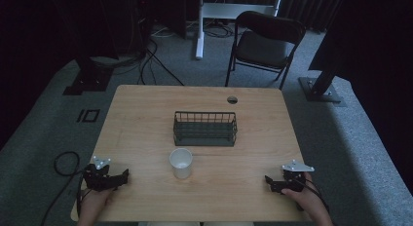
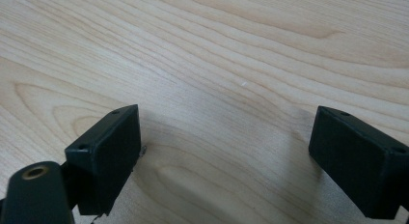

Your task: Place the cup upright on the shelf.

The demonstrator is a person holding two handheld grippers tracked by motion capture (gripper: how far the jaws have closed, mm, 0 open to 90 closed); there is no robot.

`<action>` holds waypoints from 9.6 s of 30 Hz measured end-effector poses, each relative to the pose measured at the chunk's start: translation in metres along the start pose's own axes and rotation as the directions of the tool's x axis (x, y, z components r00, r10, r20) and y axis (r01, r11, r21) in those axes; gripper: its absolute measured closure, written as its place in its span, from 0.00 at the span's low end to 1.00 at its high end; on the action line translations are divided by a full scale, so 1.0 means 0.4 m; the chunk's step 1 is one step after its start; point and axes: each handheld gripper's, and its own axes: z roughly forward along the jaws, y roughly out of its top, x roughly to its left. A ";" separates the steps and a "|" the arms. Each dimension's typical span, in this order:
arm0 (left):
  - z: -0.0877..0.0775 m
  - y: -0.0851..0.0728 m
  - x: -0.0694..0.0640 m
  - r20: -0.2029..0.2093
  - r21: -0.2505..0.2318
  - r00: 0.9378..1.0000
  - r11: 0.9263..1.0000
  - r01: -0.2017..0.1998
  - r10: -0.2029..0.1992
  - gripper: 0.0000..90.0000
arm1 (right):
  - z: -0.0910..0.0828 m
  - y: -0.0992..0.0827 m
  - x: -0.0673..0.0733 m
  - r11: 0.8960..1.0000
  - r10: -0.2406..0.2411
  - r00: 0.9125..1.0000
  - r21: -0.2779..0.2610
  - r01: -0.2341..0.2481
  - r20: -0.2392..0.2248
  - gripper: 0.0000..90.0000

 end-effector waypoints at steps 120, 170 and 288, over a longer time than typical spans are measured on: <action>0.000 -0.001 0.001 0.002 0.004 1.000 1.000 -0.015 0.015 0.01 | 0.114 0.199 0.286 0.968 -0.236 0.938 -0.146 0.204 -0.252 0.14; 0.000 -0.001 0.002 0.004 0.003 1.000 1.000 -0.017 0.017 0.01 | 0.167 0.303 0.500 0.924 -0.361 0.838 -0.280 0.261 -0.410 0.15; 0.000 -0.001 0.001 0.004 0.001 1.000 1.000 -0.015 0.015 0.01 | 0.240 0.687 0.470 0.925 -0.080 0.988 -0.379 0.022 -0.136 0.22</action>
